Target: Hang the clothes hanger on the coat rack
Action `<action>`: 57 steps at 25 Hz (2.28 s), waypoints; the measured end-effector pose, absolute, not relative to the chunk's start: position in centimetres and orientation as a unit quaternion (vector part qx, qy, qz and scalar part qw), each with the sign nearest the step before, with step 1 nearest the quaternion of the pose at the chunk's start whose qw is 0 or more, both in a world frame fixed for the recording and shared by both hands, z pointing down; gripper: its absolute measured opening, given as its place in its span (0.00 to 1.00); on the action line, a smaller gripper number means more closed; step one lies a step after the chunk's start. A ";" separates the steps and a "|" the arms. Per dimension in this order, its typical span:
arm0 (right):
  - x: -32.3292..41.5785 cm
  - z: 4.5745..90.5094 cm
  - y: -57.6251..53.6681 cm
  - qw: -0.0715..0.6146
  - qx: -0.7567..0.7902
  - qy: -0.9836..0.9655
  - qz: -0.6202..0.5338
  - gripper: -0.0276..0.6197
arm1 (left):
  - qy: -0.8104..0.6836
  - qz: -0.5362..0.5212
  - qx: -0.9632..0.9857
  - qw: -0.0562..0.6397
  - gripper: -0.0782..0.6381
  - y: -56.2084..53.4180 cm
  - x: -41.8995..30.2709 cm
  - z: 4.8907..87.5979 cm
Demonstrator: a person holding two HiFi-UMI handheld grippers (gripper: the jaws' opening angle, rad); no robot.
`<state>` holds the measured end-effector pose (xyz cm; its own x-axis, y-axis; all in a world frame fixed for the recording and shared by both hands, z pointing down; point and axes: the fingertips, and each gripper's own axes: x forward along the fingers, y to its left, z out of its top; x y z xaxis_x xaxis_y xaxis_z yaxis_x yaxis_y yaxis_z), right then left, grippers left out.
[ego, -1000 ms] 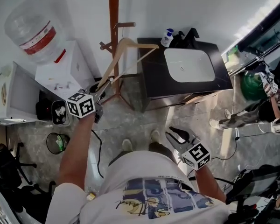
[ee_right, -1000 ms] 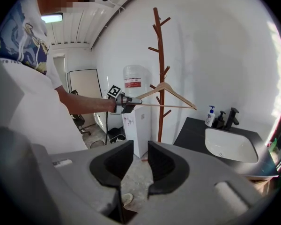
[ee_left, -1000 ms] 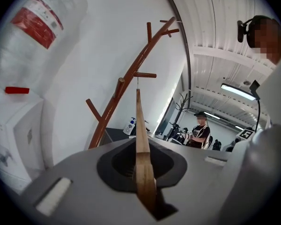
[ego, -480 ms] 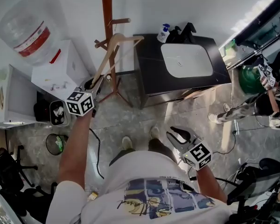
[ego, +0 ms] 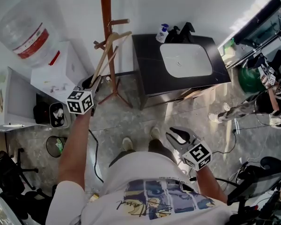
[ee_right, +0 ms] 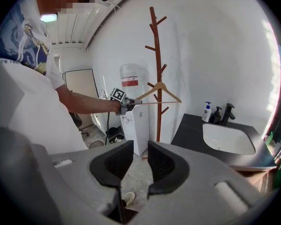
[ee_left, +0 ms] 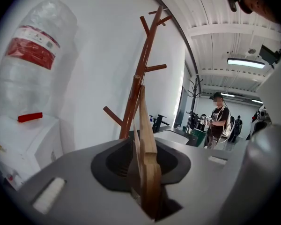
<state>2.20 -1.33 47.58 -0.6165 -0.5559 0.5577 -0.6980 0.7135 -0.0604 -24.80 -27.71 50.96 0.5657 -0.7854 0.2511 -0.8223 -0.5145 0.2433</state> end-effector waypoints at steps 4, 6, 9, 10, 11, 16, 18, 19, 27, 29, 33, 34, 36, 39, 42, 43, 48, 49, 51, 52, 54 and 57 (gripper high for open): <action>1.7 47.6 -1.4 0.261 0.346 -0.891 0.134 0.19 | -0.468 0.061 0.866 0.168 0.28 -27.5 -25.0 51.3; 1.6 47.7 -1.4 0.262 0.344 -0.892 0.133 0.19 | -0.467 0.063 0.866 0.170 0.30 -27.2 -25.1 51.6; 1.4 47.8 -1.3 0.263 0.341 -0.893 0.133 0.19 | -0.467 0.067 0.865 0.173 0.32 -26.6 -25.4 51.9; 1.3 47.8 -1.2 0.264 0.340 -0.893 0.133 0.19 | -0.468 0.067 0.864 0.174 0.32 -26.3 -25.6 52.1; 1.3 47.8 -1.2 0.264 0.340 -0.893 0.133 0.19 | -0.469 0.068 0.863 0.175 0.33 -26.1 -25.9 52.3; 1.2 47.8 -1.4 0.264 0.339 -0.893 0.131 0.19 | -0.481 0.076 0.854 0.183 0.34 -24.7 -27.7 53.4; 1.1 47.8 -1.6 0.264 0.338 -0.894 0.131 0.19 | -0.491 0.078 0.848 0.183 0.35 -23.9 -28.7 53.7; 1.1 47.8 -1.6 0.263 0.337 -0.895 0.130 0.19 | -0.496 0.080 0.845 0.184 0.36 -23.4 -29.2 53.8; 1.1 47.7 -2.5 0.256 0.333 -0.898 0.128 0.19 | -0.512 0.108 0.833 0.182 0.37 -17.1 -30.9 54.0; 0.9 47.7 -2.9 0.252 0.333 -0.900 0.125 0.19 | -0.502 0.108 0.840 0.178 0.37 -15.5 -30.0 53.2; 0.2 47.2 -3.7 0.241 0.330 -0.906 0.115 0.19 | -0.458 0.100 0.865 0.180 0.35 -11.6 -26.2 51.2; -0.1 46.9 -3.9 0.238 0.328 -0.907 0.112 0.19 | -0.445 0.097 0.872 0.181 0.34 -10.7 -25.0 50.5; -0.7 46.4 -4.2 0.232 0.325 -0.911 0.107 0.19 | -0.416 0.088 0.887 0.181 0.32 -9.1 -22.5 49.0; -1.8 45.5 -4.5 0.223 0.315 -0.917 0.098 0.18 | -0.369 0.072 0.908 0.184 0.33 -7.0 -18.7 46.7; -3.0 44.4 -4.8 0.211 0.305 -0.925 0.083 0.17 | -0.325 0.056 0.927 0.180 0.33 -5.5 -15.5 44.2; -3.6 44.1 -5.0 0.205 0.302 -0.928 0.078 0.16 | -0.312 0.052 0.931 0.179 0.33 -5.2 -14.9 43.4; -5.1 42.7 -5.7 0.181 0.294 -0.936 0.069 0.14 | -0.276 0.038 0.946 0.165 0.34 -4.8 -12.3 41.4; -5.3 42.6 -5.8 0.179 0.292 -0.937 0.066 0.14 | -0.273 0.034 0.947 0.164 0.34 -4.8 -12.0 41.3; -6.2 42.2 -6.1 0.177 0.285 -0.940 0.062 0.13 | -0.269 0.027 0.949 0.164 0.35 -5.0 -11.9 41.0; -6.5 42.1 -6.2 0.174 0.282 -0.942 0.059 0.13 | -0.265 0.025 0.950 0.164 0.36 -5.1 -11.8 40.8; -6.7 42.0 -6.1 0.172 0.283 -0.942 0.055 0.12 | -0.252 0.021 0.952 0.170 0.37 -5.2 -11.5 40.4; -6.8 42.0 -6.0 0.173 0.285 -0.941 0.054 0.10 | -0.236 0.025 0.955 0.176 0.37 -5.3 -11.5 40.4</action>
<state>-6.79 -5.98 41.98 -0.7775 -0.5182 0.3562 -0.5555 0.8315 -0.0030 -11.46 -5.29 40.39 0.8871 -0.4423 0.1317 -0.4602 -0.8263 0.3246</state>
